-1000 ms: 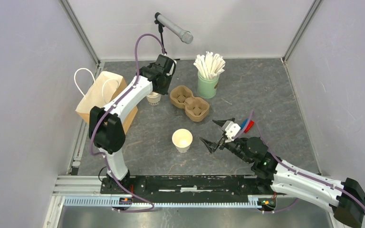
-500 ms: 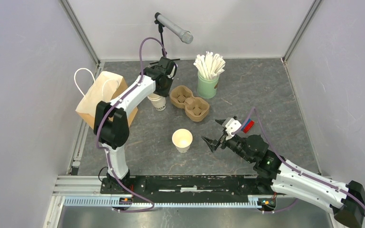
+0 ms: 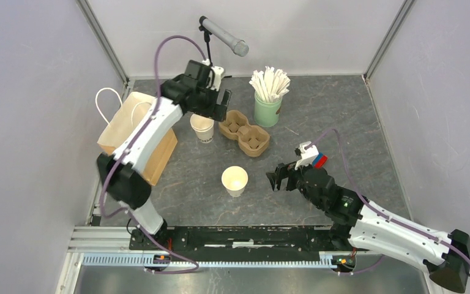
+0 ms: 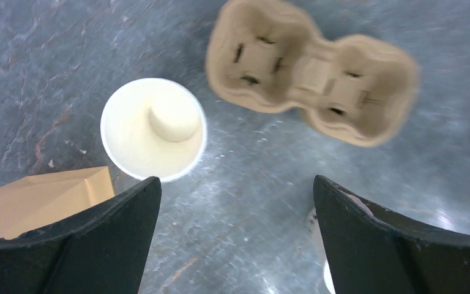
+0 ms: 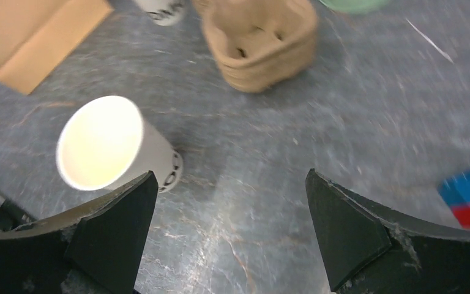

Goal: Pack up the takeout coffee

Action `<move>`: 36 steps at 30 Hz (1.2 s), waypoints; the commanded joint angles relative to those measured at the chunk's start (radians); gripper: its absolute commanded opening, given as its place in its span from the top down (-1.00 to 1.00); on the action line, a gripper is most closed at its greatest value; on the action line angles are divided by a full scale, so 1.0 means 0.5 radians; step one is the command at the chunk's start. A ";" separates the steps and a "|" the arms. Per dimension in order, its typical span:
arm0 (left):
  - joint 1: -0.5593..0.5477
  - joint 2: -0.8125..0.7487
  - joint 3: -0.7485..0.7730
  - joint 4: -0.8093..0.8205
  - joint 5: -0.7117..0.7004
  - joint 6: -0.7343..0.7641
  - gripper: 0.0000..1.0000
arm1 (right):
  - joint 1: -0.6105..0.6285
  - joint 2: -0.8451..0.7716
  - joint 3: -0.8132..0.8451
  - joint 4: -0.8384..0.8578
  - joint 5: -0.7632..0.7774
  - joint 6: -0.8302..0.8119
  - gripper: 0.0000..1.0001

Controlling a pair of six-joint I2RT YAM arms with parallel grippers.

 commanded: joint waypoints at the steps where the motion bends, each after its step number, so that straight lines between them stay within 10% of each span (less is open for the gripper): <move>1: 0.009 -0.432 -0.025 -0.049 0.495 -0.079 -1.00 | 0.006 0.073 0.279 -0.755 0.607 0.801 -0.96; 7: -0.006 -0.995 -0.629 0.112 0.711 -0.276 -1.00 | 0.006 0.135 0.373 -1.253 1.014 1.135 -0.78; 18: -0.006 -2.089 -2.109 1.025 0.998 -0.804 -1.00 | 0.003 0.049 -0.010 -0.928 0.999 0.566 -0.18; 36: -0.006 -2.352 -2.246 0.950 0.850 -0.776 -1.00 | 0.004 0.222 -0.023 -0.956 0.678 0.444 0.39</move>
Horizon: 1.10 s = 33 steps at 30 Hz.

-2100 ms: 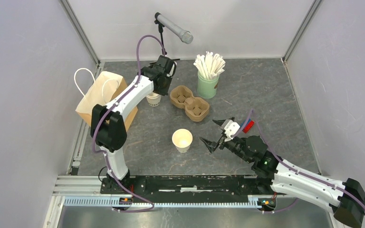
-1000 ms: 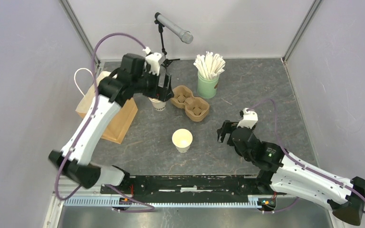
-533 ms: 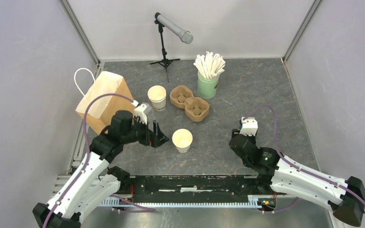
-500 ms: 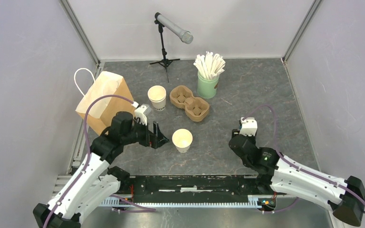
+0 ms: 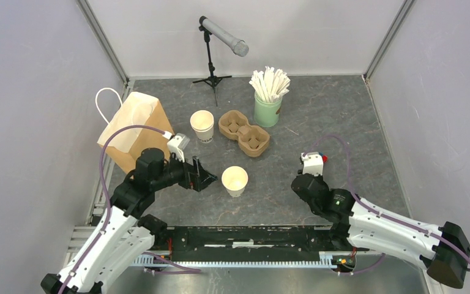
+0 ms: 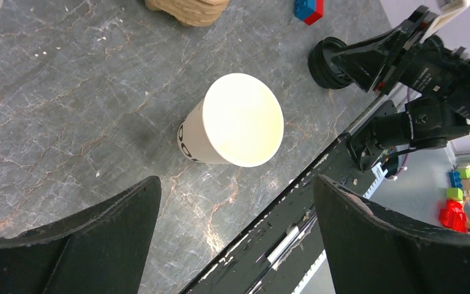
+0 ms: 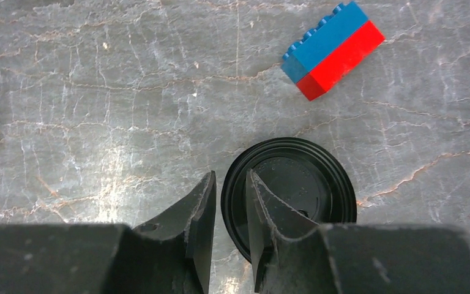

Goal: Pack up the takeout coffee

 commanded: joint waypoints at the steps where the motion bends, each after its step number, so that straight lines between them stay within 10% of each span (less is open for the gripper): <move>1: -0.001 -0.077 -0.020 0.106 -0.011 -0.083 -1.00 | 0.003 0.023 -0.014 0.036 -0.083 -0.031 0.39; 16: -0.011 -0.082 -0.027 0.112 -0.005 -0.087 -0.98 | 0.003 0.012 -0.076 0.022 -0.119 0.019 0.45; 33: -0.035 -0.076 -0.002 0.059 -0.064 -0.077 -1.00 | 0.003 -0.121 -0.075 -0.038 -0.084 0.026 1.00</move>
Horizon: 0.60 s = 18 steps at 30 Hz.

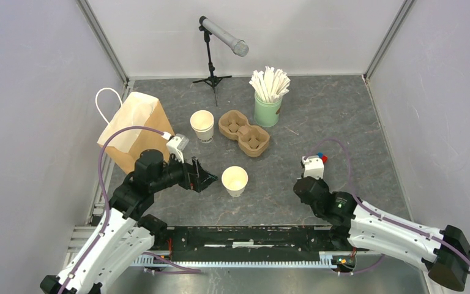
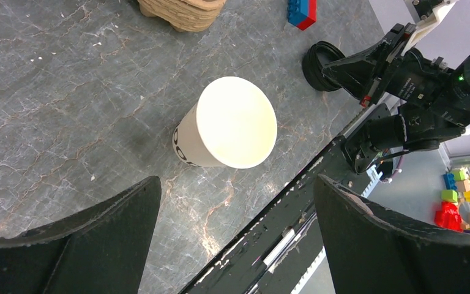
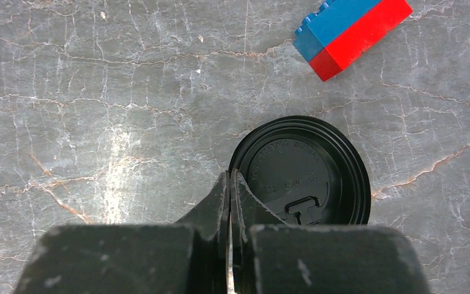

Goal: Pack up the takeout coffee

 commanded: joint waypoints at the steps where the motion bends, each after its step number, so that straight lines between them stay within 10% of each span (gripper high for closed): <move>1: -0.011 -0.009 0.032 0.008 -0.088 -0.032 -1.00 | 0.003 -0.045 0.036 -0.041 0.065 0.017 1.00; 18: -0.011 -0.004 0.038 -0.014 -0.119 -0.012 -1.00 | 0.003 0.000 0.366 -0.257 0.199 -0.045 1.00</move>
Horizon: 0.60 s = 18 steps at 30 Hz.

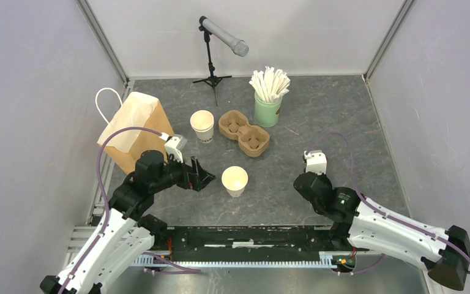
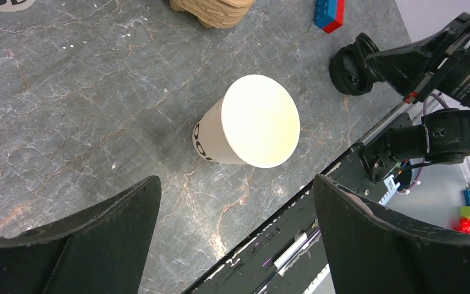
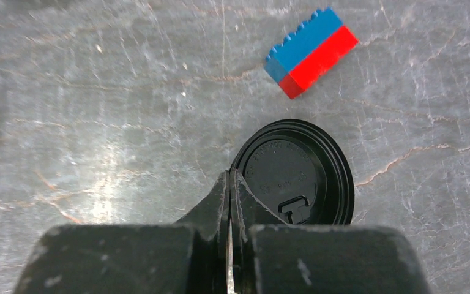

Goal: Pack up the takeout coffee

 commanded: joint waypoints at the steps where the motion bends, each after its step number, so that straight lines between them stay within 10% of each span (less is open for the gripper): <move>1: -0.009 -0.001 0.028 0.068 0.022 -0.017 -1.00 | 0.003 -0.029 0.206 -0.033 0.047 -0.061 1.00; 18: -0.009 0.020 0.146 0.762 0.298 0.404 -1.00 | 0.002 -0.238 0.322 0.884 -1.562 -0.832 0.99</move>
